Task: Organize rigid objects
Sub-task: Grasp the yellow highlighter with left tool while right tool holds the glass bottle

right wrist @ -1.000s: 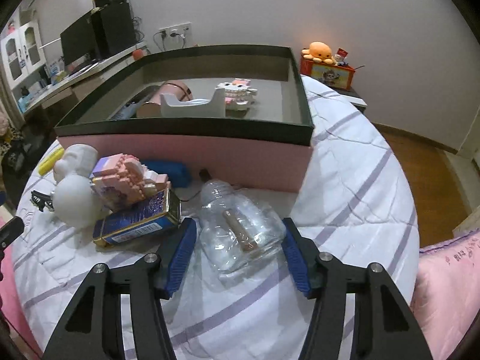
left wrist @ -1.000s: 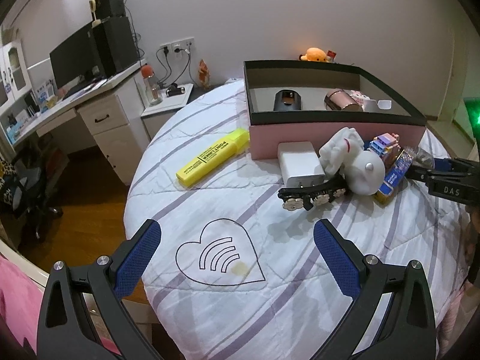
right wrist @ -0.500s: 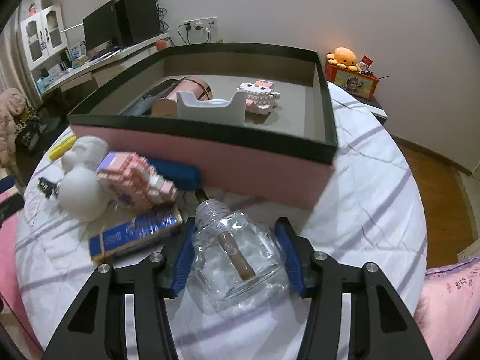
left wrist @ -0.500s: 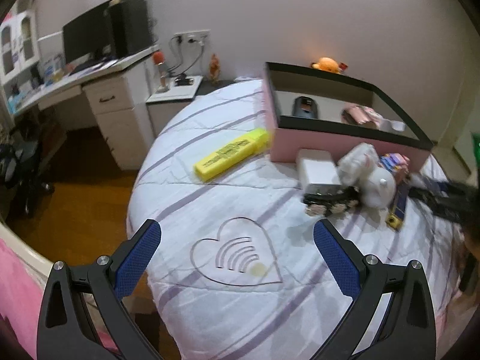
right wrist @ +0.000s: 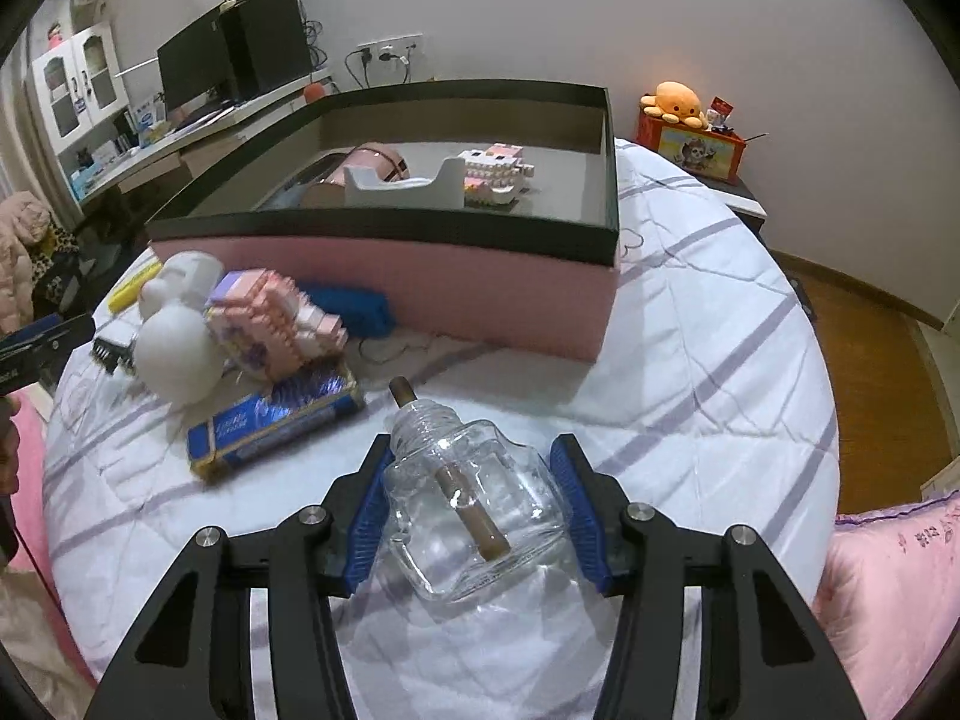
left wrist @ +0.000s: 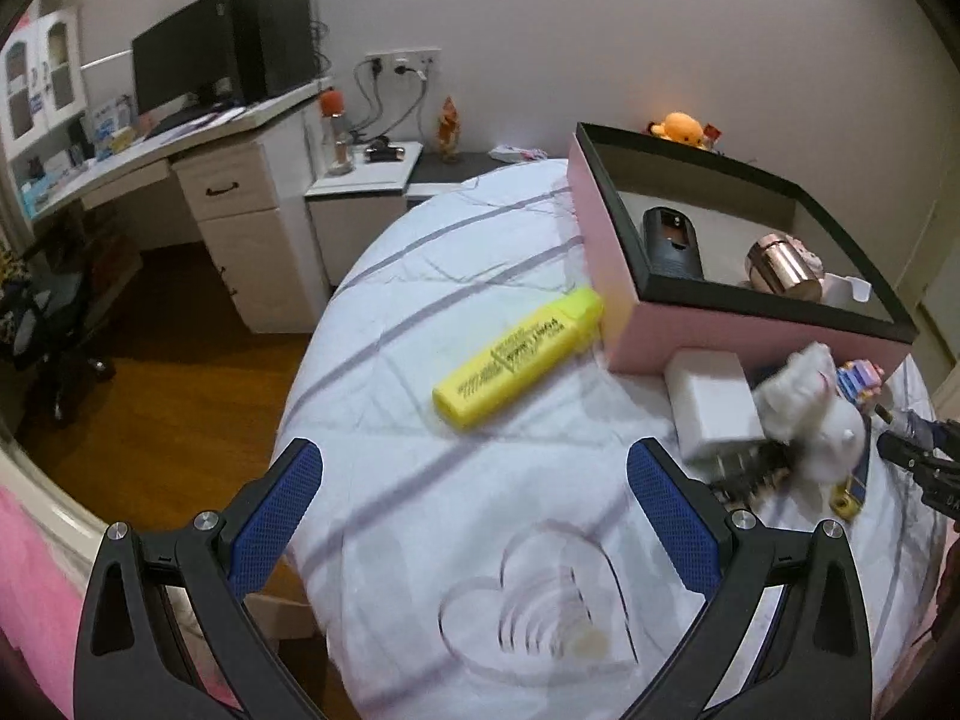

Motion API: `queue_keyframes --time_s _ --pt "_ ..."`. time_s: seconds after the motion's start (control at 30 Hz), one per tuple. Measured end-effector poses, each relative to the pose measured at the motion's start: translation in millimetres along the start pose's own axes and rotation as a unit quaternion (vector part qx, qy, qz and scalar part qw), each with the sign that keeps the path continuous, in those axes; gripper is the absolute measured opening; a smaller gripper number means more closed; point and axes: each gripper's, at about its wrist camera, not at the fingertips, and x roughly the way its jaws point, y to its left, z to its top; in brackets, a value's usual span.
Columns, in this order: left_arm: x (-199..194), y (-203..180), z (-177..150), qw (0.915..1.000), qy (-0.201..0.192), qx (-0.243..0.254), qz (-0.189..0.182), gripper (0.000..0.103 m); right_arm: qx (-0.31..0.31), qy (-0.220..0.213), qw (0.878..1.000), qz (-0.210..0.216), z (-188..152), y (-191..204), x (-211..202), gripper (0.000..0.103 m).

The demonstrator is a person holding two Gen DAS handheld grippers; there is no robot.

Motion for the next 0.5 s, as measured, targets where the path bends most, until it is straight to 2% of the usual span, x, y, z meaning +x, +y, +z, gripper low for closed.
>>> queue_keyframes --time_s 0.17,0.23,0.27,0.3,0.33,0.4,0.47,0.5 --pt "27.3 4.1 19.6 0.9995 0.012 0.029 -0.002 0.102 0.004 0.001 1.0 -0.017 6.8 1.1 5.9 0.054" --pt "38.4 5.0 24.9 0.999 0.017 0.04 -0.009 0.099 0.005 0.001 1.0 -0.022 9.9 3.1 9.2 0.054" --pt "42.8 5.6 26.8 0.9986 0.021 0.046 -0.015 0.096 0.005 0.001 1.0 -0.024 11.0 3.5 10.2 0.054" --pt "48.4 5.7 28.2 0.9981 0.028 0.052 -0.018 0.087 0.006 0.001 1.0 -0.026 11.1 3.2 10.6 0.054" --pt "54.4 4.9 29.5 0.9975 0.036 0.058 -0.021 0.083 0.007 0.001 1.0 -0.026 11.8 3.1 11.0 0.054" --pt "61.0 3.8 31.9 0.9965 0.037 0.069 -0.03 0.081 0.009 0.001 1.0 -0.029 12.8 3.7 12.0 0.054" --pt "61.4 2.7 34.2 0.9954 0.033 0.078 -0.045 0.07 0.009 0.001 0.999 -0.032 13.8 4.6 13.0 0.054" --pt "61.0 2.4 35.2 0.9952 0.031 0.079 -0.049 0.059 0.01 0.0 0.999 -0.034 14.0 4.6 13.2 0.054"
